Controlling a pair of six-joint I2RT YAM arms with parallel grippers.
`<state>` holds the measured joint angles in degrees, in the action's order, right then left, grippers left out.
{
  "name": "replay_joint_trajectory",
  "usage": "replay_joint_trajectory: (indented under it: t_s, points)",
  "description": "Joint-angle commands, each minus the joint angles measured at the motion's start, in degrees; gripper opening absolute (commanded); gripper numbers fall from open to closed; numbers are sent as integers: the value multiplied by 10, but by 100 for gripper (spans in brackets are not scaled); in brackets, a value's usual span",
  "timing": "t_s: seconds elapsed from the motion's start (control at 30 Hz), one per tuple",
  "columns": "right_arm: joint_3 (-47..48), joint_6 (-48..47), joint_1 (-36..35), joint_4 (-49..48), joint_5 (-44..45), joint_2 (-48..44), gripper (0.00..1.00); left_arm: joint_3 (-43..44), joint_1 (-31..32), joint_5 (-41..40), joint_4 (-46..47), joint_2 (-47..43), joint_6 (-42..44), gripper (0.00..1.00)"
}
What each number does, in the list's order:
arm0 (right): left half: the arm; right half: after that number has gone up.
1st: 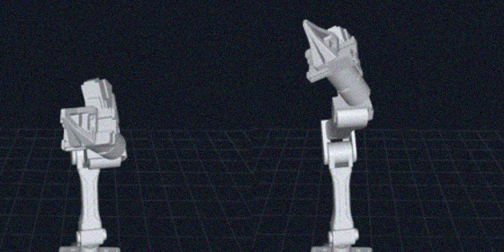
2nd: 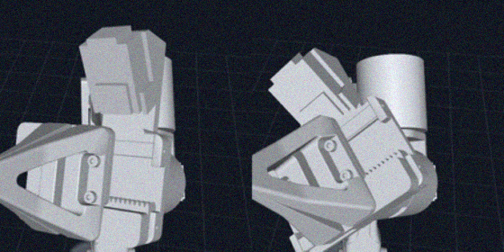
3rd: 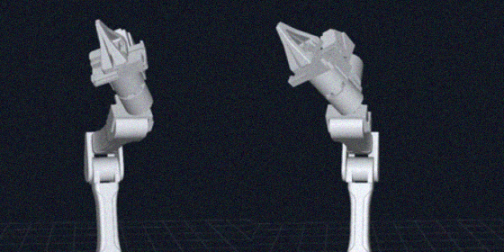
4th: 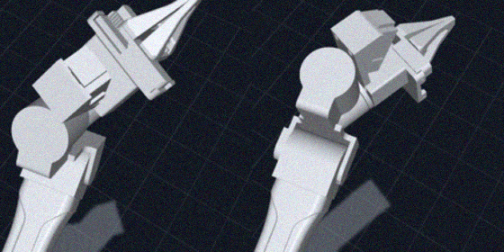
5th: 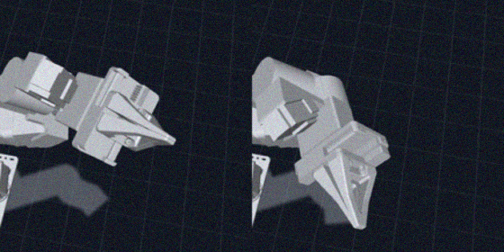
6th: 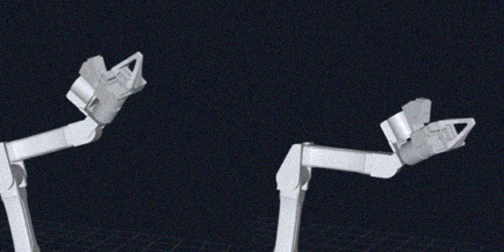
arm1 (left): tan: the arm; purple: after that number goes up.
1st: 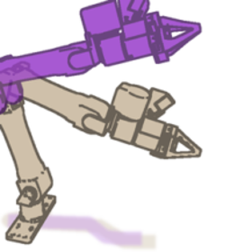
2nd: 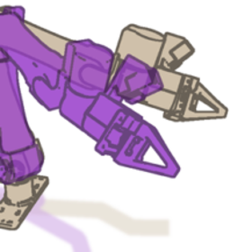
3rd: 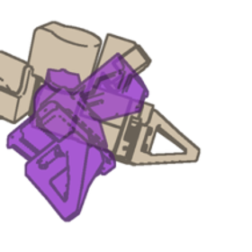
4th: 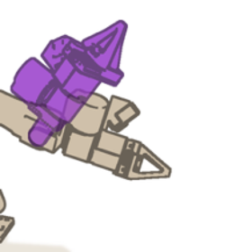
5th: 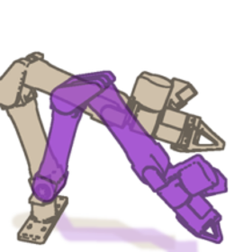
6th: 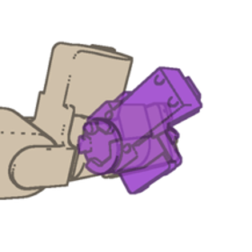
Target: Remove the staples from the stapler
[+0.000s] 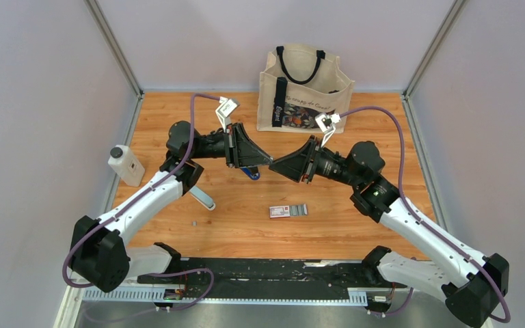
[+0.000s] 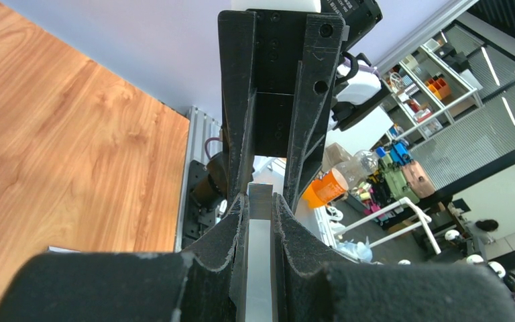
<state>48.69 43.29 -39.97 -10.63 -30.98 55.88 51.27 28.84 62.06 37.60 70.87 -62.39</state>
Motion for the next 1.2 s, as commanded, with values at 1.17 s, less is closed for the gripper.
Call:
replay_joint_trajectory:
  t_s: [1.17]
  points:
    - [-14, 5, -6, -32, 13, -14, 9, -4, 3, 2, -25, -26, 53, 5]
